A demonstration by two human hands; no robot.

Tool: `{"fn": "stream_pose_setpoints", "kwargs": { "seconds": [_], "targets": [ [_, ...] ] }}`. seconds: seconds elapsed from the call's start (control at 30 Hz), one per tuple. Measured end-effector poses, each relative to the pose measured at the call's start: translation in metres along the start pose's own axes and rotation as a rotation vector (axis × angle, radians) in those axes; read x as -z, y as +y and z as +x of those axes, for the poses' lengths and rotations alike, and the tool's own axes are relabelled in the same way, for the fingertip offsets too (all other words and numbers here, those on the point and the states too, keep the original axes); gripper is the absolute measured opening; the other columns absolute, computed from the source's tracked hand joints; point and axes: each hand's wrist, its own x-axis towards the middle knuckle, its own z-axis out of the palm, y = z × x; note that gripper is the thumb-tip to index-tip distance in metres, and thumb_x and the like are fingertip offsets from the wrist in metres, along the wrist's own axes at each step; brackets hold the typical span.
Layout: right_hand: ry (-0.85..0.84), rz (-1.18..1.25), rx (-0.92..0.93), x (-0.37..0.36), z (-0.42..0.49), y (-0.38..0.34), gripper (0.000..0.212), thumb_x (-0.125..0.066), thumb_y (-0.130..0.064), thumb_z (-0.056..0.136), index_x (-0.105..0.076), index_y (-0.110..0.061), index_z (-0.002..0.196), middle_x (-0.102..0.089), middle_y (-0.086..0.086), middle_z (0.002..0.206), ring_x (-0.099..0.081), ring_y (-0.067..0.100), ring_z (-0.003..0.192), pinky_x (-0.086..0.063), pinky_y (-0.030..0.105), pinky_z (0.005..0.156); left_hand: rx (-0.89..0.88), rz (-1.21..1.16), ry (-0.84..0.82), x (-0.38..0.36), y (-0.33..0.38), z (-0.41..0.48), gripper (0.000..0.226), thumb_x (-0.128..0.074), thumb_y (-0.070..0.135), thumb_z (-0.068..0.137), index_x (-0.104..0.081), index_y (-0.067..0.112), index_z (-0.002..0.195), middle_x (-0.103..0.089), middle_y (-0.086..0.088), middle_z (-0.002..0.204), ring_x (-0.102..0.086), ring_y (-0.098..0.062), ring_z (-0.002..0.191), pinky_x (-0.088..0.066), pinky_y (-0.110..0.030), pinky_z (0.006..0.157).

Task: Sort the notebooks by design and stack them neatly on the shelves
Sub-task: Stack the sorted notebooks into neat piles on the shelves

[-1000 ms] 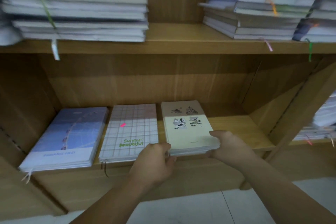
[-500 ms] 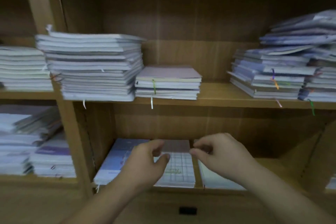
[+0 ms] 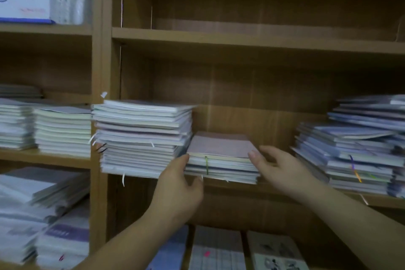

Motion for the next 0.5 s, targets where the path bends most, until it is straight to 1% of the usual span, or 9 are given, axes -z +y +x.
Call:
{"fn": "stream_pose_setpoints", "kwargs": {
  "seconds": [0.07, 0.13, 0.2, 0.23, 0.27, 0.33, 0.4, 0.43, 0.5],
  "targets": [
    [-0.040, 0.065, 0.000, -0.005, 0.006, 0.008, 0.089, -0.043, -0.082, 0.083, -0.041, -0.026, 0.153, -0.049, -0.004, 0.152, -0.049, 0.013, 0.131, -0.041, 0.028, 0.104, 0.037, -0.022, -0.024, -0.009, 0.002, -0.001, 0.076, -0.071, 0.024, 0.092, -0.033, 0.019, 0.158, -0.040, 0.005, 0.157, -0.036, -0.013, 0.146, -0.032, -0.033, 0.121],
    [-0.046, 0.116, -0.020, -0.006, 0.010, 0.010, 0.087, -0.042, -0.080, 0.086, -0.038, -0.027, 0.155, -0.044, -0.004, 0.155, -0.045, 0.016, 0.137, -0.035, 0.025, 0.105, 0.012, -0.010, -0.005, -0.015, 0.007, -0.001, 0.080, -0.070, 0.024, 0.092, -0.028, 0.019, 0.159, -0.034, 0.008, 0.157, -0.031, -0.010, 0.146, -0.029, -0.025, 0.116],
    [-0.047, 0.167, -0.044, -0.004, 0.013, 0.013, 0.084, -0.041, -0.077, 0.088, -0.035, -0.029, 0.156, -0.041, -0.006, 0.157, -0.040, 0.016, 0.141, -0.029, 0.023, 0.102, -0.013, -0.016, 0.044, -0.020, 0.009, 0.001, 0.075, -0.070, 0.021, 0.092, -0.031, 0.020, 0.156, -0.037, 0.011, 0.144, -0.035, -0.001, 0.131, -0.027, -0.017, 0.104],
    [-0.048, 0.194, -0.057, -0.003, 0.015, 0.014, 0.084, -0.041, -0.078, 0.087, -0.035, -0.031, 0.156, -0.040, -0.007, 0.158, -0.039, 0.016, 0.142, -0.028, 0.024, 0.104, -0.017, -0.013, 0.059, -0.023, 0.010, 0.000, 0.070, -0.068, 0.020, 0.092, -0.034, 0.021, 0.154, -0.035, 0.015, 0.134, -0.033, 0.005, 0.119, -0.026, -0.015, 0.101],
    [-0.044, 0.221, -0.059, -0.003, 0.017, 0.014, 0.084, -0.040, -0.080, 0.086, -0.036, -0.033, 0.156, -0.039, -0.008, 0.158, -0.038, 0.015, 0.143, -0.029, 0.026, 0.108, -0.029, -0.010, 0.065, -0.024, 0.012, -0.002, 0.066, -0.067, 0.020, 0.093, -0.037, 0.023, 0.151, -0.034, 0.018, 0.130, -0.031, 0.008, 0.114, -0.027, -0.015, 0.100],
    [-0.027, 0.269, -0.065, -0.004, 0.020, 0.012, 0.083, -0.042, -0.081, 0.085, -0.041, -0.033, 0.153, -0.042, -0.009, 0.156, -0.041, 0.016, 0.141, -0.031, 0.035, 0.117, -0.048, -0.005, 0.055, -0.027, 0.011, -0.003, 0.055, -0.065, 0.025, 0.091, -0.047, 0.028, 0.143, -0.043, 0.022, 0.130, -0.041, 0.006, 0.118, -0.037, -0.021, 0.105],
    [0.021, 0.296, -0.093, -0.008, 0.026, 0.011, 0.076, -0.047, -0.075, 0.089, -0.049, -0.028, 0.148, -0.052, -0.005, 0.148, -0.050, 0.018, 0.132, -0.041, 0.043, 0.114, -0.038, -0.023, 0.036, -0.026, 0.009, 0.000, 0.048, -0.063, 0.030, 0.088, -0.055, 0.030, 0.135, -0.058, 0.015, 0.129, -0.055, -0.003, 0.119, -0.047, -0.030, 0.106],
    [0.055, 0.297, -0.119, -0.010, 0.028, 0.010, 0.073, -0.053, -0.070, 0.091, -0.053, -0.022, 0.146, -0.056, -0.002, 0.144, -0.053, 0.019, 0.128, -0.044, 0.042, 0.111, -0.001, -0.061, 0.026, -0.023, 0.009, 0.002, 0.045, -0.064, 0.027, 0.090, -0.057, 0.026, 0.135, -0.062, 0.012, 0.126, -0.059, -0.003, 0.115, -0.049, -0.026, 0.101],
    [0.118, 0.275, -0.162, -0.011, 0.032, 0.011, 0.068, -0.063, -0.059, 0.091, -0.056, -0.015, 0.142, -0.058, 0.003, 0.141, -0.055, 0.021, 0.125, -0.045, 0.038, 0.107, 0.023, -0.091, 0.053, -0.019, 0.006, 0.011, 0.037, -0.065, 0.022, 0.095, -0.064, 0.019, 0.131, -0.069, 0.010, 0.110, -0.063, 0.002, 0.096, -0.049, -0.009, 0.083]
  ]
}}
